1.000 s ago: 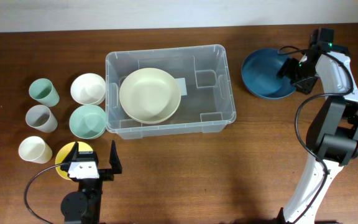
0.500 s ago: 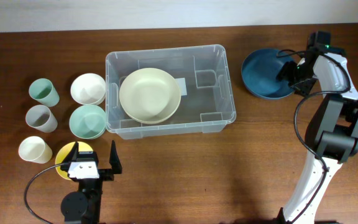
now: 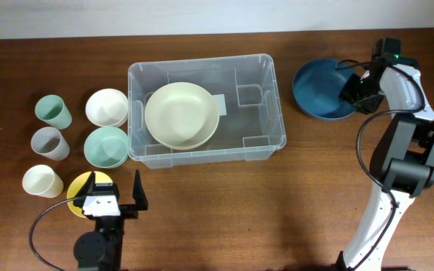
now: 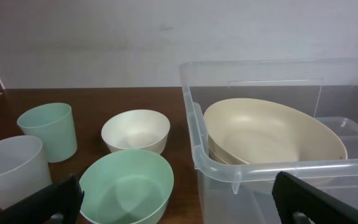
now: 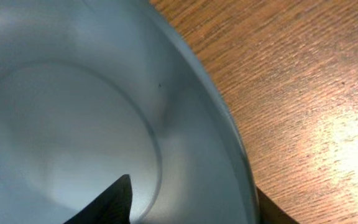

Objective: Pack container
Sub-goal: 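Move the right gripper to the blue plate's rim and grasp it, then lift the blue plate and carry it left over the bin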

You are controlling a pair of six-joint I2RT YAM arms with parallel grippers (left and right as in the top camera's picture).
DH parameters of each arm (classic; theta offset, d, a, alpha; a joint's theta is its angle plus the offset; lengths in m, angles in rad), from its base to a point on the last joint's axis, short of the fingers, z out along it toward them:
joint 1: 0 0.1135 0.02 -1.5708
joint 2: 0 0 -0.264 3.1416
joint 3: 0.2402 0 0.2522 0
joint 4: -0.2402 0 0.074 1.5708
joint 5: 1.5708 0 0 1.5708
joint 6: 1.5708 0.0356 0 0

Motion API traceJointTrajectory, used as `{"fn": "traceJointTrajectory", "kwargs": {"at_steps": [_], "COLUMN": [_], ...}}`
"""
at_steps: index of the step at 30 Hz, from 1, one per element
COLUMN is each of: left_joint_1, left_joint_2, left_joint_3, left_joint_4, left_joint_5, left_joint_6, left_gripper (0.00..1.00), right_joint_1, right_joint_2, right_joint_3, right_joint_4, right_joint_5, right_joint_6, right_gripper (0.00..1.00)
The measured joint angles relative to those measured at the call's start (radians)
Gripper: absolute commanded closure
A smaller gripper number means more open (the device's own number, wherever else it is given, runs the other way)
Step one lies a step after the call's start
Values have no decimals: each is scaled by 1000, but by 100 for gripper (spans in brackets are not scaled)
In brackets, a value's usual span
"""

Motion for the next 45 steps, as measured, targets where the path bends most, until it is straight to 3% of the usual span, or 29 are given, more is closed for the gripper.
{"fn": "traceJointTrajectory", "kwargs": {"at_steps": [2,6,8,26,45], "left_joint_1": [0,0,0,0,0], "left_joint_2": [0,0,0,0,0], "left_joint_3": [0,0,0,0,0], "left_joint_4": [0,0,0,0,0], "left_joint_5": [0,0,0,0,0], "left_joint_6": [0,0,0,0,0], "left_gripper": [1,0,0,1,1], "right_joint_1": [-5,-19,-25,-47,-155], "right_joint_2": [0,0,0,0,2], "right_joint_3": [0,0,0,0,0], "right_joint_4": [0,-1,-1,1,73], "right_joint_5": [3,6,6,-37,-482], "right_joint_6": [3,21,22,24,-91], "right_gripper": [78,84,96,96,96]}}
